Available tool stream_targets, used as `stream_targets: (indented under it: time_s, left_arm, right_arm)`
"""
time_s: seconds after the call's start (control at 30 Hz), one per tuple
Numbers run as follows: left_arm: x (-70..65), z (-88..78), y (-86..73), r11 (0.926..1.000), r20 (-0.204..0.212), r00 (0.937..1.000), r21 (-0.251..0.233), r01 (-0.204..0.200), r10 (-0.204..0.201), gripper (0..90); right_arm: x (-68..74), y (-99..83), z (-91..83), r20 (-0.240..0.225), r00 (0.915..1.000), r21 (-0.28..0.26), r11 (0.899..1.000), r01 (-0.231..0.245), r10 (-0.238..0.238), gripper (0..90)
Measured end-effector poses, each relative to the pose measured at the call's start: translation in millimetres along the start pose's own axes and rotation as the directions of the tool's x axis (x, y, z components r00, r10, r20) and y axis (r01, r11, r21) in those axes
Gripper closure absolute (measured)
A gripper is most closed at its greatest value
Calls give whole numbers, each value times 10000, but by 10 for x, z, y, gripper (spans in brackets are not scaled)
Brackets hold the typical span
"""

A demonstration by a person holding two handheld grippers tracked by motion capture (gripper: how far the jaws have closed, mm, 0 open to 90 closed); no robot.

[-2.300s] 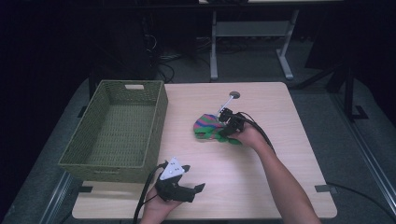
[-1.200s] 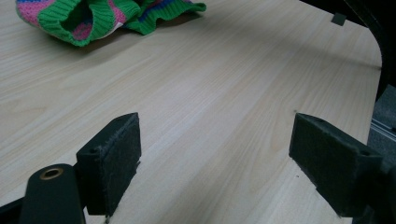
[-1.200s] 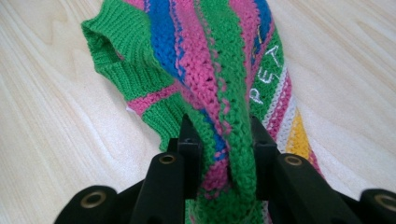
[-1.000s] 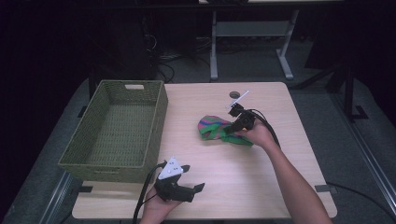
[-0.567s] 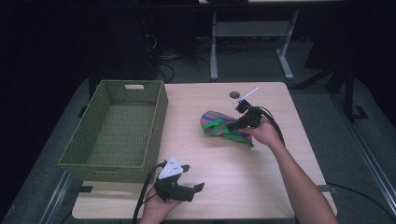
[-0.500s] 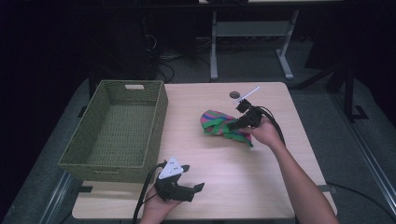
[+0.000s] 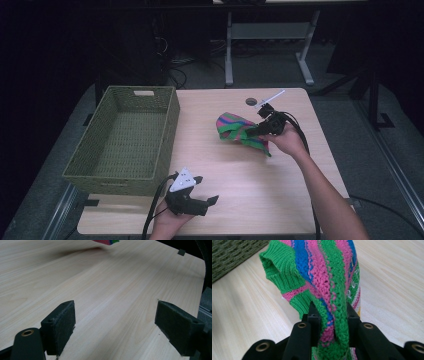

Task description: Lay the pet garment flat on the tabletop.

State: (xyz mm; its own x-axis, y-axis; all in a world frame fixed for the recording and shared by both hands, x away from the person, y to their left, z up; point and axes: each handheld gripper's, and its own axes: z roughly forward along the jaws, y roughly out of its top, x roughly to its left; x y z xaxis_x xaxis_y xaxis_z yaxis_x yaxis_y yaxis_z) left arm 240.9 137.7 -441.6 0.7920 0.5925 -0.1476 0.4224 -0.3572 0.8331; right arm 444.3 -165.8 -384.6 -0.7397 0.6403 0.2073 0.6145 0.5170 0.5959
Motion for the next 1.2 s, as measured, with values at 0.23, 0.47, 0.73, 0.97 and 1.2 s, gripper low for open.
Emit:
stream_targets:
  time_s: [0.23,0.47,0.73,0.97,1.2]
  left_arm:
    - [4,-10,-2,10000,-10,10000,-49,14,-14,163]
    - [16,-6,-4,10000,-7,10000,-49,-16,16,163]
    - [9,-9,-5,9999,8,10000,-104,43,-43,164]
    - [17,-9,-7,9999,15,10000,-152,66,-65,164]
    - [0,3,-7,9998,22,9999,-162,110,-110,164]
  right_arm:
    - [30,-14,-114,-142,9999,-199,9998,18,-21,732]
    - [70,-42,-188,-158,9999,-264,9997,10,-14,732]
    - [104,-64,-249,-189,9997,-239,9996,166,-170,732]
    - [138,-99,-282,-285,9995,-286,9996,90,-98,731]
    - [198,-171,-305,-415,9991,-259,9996,90,-101,731]
